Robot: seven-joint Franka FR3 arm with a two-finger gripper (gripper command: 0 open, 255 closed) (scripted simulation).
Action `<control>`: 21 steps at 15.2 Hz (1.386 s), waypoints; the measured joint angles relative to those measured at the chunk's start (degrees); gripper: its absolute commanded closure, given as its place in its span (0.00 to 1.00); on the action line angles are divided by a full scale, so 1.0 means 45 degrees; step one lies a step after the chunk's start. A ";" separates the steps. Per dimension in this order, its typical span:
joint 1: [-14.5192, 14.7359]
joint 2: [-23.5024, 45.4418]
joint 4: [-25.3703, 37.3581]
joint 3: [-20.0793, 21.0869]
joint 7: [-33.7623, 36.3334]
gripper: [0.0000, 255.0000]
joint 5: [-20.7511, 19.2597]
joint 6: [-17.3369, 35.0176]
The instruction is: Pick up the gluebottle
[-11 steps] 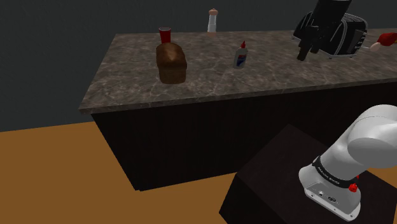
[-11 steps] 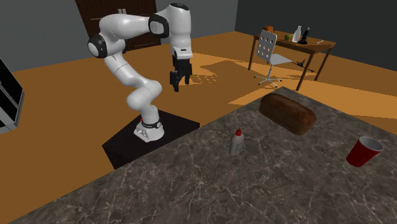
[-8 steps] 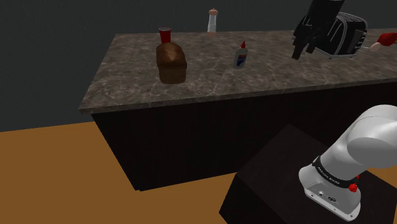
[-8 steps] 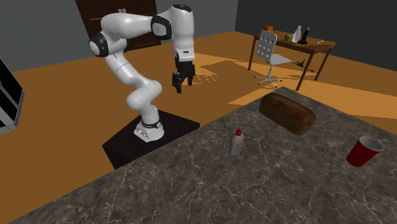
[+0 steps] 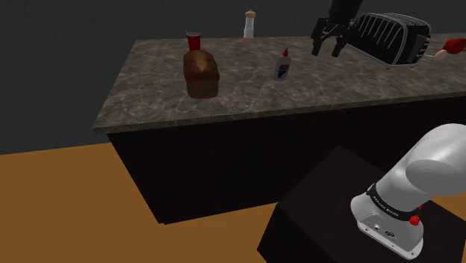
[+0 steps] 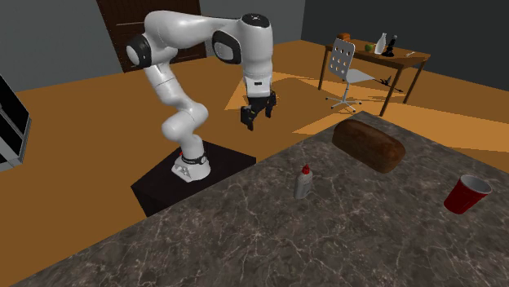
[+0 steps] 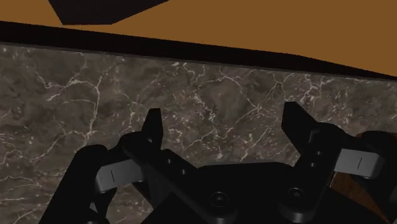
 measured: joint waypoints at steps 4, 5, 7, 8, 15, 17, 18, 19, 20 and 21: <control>-0.0197 0.2072 0.1578 -0.0564 0.0672 0.00 0.1163 0.0281; -0.0271 0.2502 0.1886 -0.0729 0.0791 0.00 0.1461 0.0328; -0.0392 0.3476 0.2724 -0.1015 0.1098 0.00 0.2121 0.0331; -0.0507 0.4000 0.3149 -0.1220 0.1135 0.00 0.2452 0.0330; -0.1342 0.7449 0.6041 -0.2091 0.2017 0.00 0.5083 0.0149; -0.1681 0.8389 0.6949 -0.2253 0.2375 0.00 0.5873 -0.0030; -0.1786 0.8651 0.7140 -0.2291 0.2428 0.00 0.6088 -0.0036; -0.1846 0.8807 0.7193 -0.2309 0.2411 0.00 0.6205 0.0016; -0.1850 0.8856 0.7112 -0.2309 0.2389 0.00 0.6259 0.0123; -0.1855 0.8867 0.6982 -0.2313 0.2323 0.00 0.6285 0.0236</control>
